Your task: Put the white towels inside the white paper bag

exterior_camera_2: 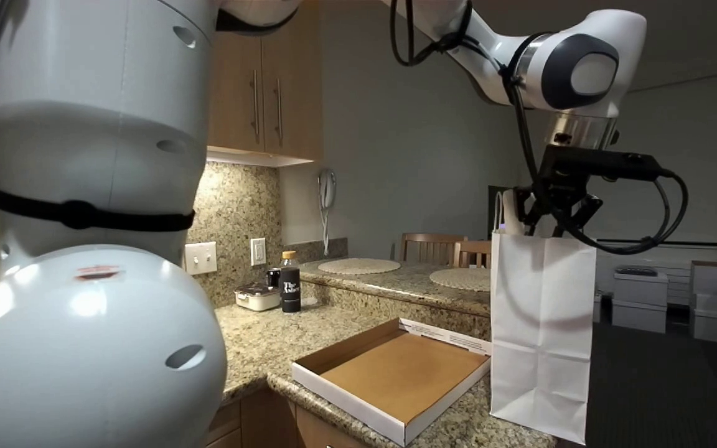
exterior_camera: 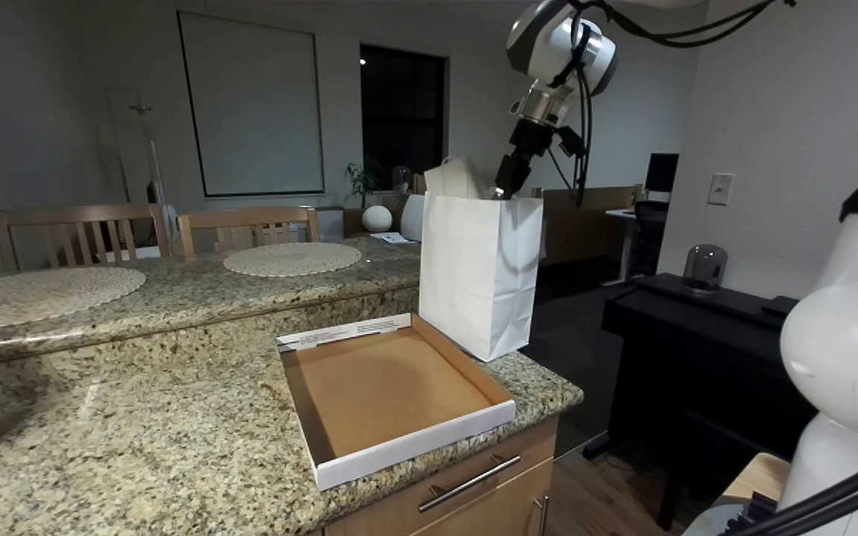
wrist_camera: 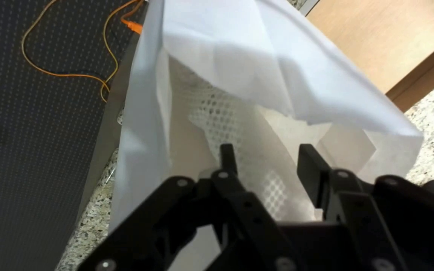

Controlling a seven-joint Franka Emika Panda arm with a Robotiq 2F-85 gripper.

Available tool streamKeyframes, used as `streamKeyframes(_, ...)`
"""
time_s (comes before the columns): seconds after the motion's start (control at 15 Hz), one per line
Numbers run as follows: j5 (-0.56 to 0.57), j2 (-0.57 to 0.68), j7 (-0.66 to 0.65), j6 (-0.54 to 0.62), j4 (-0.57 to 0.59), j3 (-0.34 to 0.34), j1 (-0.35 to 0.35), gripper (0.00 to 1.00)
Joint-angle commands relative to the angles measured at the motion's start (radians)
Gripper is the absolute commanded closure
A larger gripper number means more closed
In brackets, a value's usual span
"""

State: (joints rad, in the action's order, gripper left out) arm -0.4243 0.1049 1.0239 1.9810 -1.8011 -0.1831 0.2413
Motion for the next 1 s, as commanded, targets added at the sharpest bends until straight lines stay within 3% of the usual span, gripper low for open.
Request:
streamKeyframes(0.0, 0.014, -0.089, 0.049, 0.050, -0.086, 0.001, 0.001, 0.21)
streamKeyframes(0.27, -0.026, -0.158, 0.069, 0.063, -0.114, -0.006, -0.007, 0.00)
streamKeyframes(0.6, -0.172, -0.179, 0.005, 0.013, -0.049, -0.009, -0.042, 0.00)
streamKeyframes(0.93, -0.285, -0.118, -0.186, 0.118, 0.044, 0.013, -0.086, 0.00)
